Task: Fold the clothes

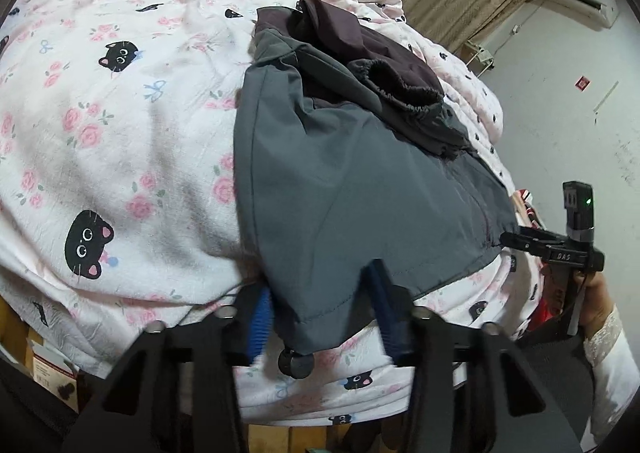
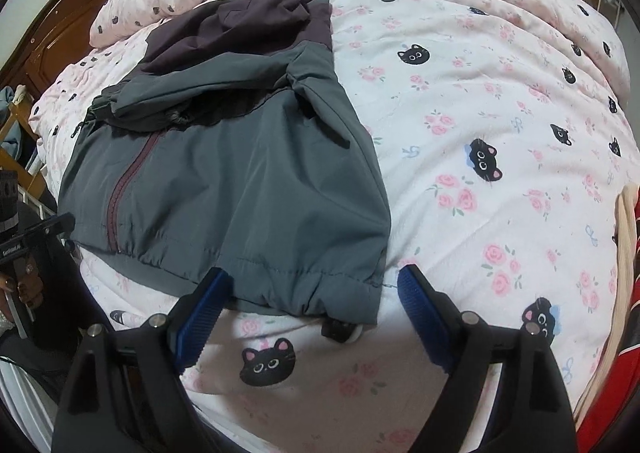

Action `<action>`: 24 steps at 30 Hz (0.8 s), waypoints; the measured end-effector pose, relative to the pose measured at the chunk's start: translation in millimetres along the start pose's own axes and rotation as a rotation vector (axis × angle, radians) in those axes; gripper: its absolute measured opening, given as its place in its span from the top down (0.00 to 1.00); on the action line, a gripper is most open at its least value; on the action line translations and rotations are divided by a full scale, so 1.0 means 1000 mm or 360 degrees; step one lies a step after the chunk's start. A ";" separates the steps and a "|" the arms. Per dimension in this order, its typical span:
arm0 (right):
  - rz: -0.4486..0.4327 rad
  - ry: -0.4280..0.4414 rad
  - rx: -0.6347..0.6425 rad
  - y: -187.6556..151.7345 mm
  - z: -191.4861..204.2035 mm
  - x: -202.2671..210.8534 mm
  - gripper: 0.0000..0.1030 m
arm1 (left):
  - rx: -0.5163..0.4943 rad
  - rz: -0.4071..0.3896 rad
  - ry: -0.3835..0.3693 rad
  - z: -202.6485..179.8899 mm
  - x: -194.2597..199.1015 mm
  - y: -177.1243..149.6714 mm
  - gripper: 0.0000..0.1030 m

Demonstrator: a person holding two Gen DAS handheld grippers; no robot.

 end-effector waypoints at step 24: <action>-0.0132 0.0424 -0.0215 0.003 -0.023 0.037 0.79 | -0.0049 -0.0111 -0.0159 -0.016 0.043 0.014 0.96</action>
Point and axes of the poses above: each gripper's, at about its wrist camera, not at the fingertips, and x roughly against the way its jaws point, z to its left, y to its top, the point moved 1 cm from there along -x, roughly the way its jaws point, and after that the axes turned 2 degrees about y, right-handed, at the moved point
